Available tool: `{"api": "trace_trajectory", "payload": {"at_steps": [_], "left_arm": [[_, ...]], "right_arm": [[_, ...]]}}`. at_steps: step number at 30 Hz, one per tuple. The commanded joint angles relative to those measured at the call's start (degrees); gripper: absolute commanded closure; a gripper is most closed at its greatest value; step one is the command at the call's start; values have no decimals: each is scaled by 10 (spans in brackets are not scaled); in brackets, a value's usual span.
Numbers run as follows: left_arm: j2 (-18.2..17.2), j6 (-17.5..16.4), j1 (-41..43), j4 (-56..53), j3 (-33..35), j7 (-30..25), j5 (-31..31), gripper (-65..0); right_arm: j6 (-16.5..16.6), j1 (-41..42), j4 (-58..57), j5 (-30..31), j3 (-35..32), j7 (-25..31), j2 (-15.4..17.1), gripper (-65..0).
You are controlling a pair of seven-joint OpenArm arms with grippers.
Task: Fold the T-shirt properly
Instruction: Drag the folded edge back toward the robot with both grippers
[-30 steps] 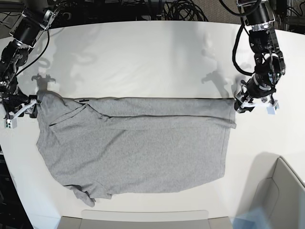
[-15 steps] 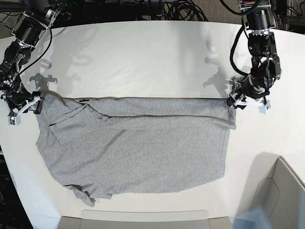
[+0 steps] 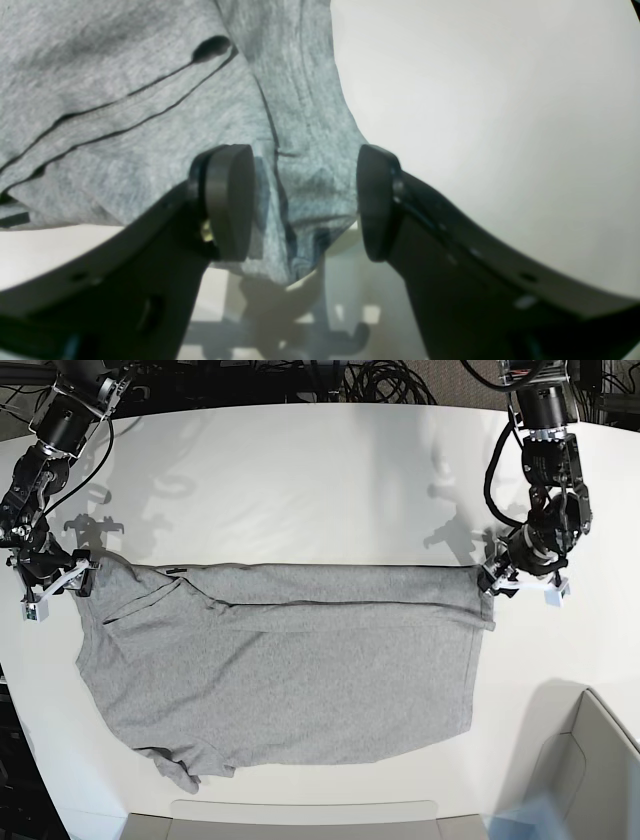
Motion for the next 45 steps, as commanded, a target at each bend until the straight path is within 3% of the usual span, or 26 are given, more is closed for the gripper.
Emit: {"api": "trace_trajectory", "payload": {"at_steps": [1, 4, 8, 12, 14, 19, 25, 32, 39, 45], "left_arm": [[-8, -2, -9, 12, -3, -5, -9, -256], [1, -5, -9, 9, 0, -5, -9, -256], [14, -43, -10, -15, 1, -5, -4, -256], [13, -54, -13, -36, 1, -11, -4, -248], [11, -56, -13, -36, 1, -12, -4, -207], [8, -54, -9, -36, -3, -11, -4, 0], [7, -54, -3, -35, -4, -5, -4, 0], [-5, -54, 48, 8, -9, -5, -7, 0], [-5, -56, 126, 63, -59, -5, -8, 0], [-5, -56, 200, 110, -81, -4, -5, 0]], "right_arm": [[6, 11, 10, 5, 2, 11, 12, -326], [6, 11, 10, 5, 2, 11, 12, -326], [6, 11, -15, 5, -6, 11, 12, -326], [6, 11, -42, 5, -36, 11, 14, -315], [6, 11, -50, 5, -39, 11, 15, -281], [5, 13, -53, 5, -37, 11, 24, -146], [1, 14, -54, 5, -34, 11, 41, -39], [1, -18, -48, 5, -33, 10, 50, -35], [6, -79, -24, 11, -33, 10, 46, -34], [7, -168, 86, 11, -33, 10, 3, -35]]}}
